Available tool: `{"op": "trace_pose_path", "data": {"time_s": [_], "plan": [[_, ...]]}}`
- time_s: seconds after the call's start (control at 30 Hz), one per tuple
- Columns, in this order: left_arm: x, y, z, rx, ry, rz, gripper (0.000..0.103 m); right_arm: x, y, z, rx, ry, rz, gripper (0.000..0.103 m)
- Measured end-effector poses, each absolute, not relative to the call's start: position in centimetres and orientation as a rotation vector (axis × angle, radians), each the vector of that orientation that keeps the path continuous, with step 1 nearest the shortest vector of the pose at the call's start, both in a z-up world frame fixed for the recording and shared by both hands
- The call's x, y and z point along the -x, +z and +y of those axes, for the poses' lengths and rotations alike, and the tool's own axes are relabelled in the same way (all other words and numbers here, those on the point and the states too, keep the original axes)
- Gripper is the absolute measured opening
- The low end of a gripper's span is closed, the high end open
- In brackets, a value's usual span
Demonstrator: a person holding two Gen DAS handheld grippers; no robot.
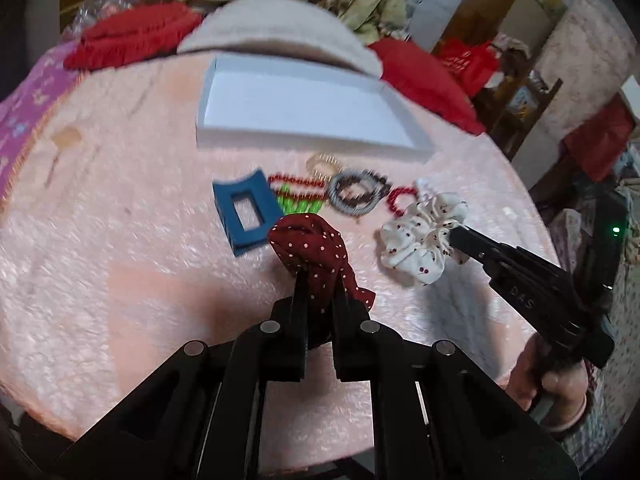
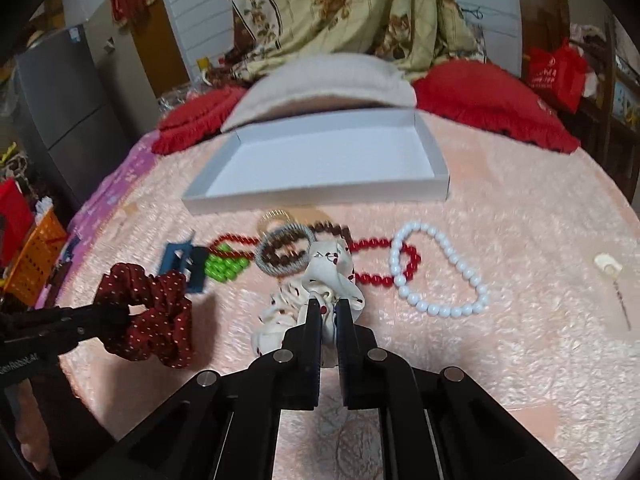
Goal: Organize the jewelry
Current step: 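Grasp the red scrunchie with the left tool while the right tool grasps the cream scrunchie, then carry both scrunchies into the white tray and open both tools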
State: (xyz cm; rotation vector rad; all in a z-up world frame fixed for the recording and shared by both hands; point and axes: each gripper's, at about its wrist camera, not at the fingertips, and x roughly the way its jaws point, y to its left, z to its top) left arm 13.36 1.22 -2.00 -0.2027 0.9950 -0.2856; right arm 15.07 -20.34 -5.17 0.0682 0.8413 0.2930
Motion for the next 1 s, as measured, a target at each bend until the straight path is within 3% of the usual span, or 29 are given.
{"op": "trace_pose_path", "data": {"time_s": [0.27, 0.53, 1.0], "plan": [[-15.7, 2.0, 2.9, 0.143, -0.276, 0.940, 0.008, -16.5, -0.5, -20.8, -0.086, 0.320, 0.777, 0.006], [-24.1, 3.9, 2.5, 0.010, -0.234, 0.920, 0.008, -23.1, 2.2, -21.2, -0.045, 0.263, 0.761, 0.006], [-41.7, -3.0, 2.5, -0.100, -0.123, 1.033, 0.008, -40.5, -2.5, -20.2, -0.062, 0.174, 0.908, 0.006]]}}
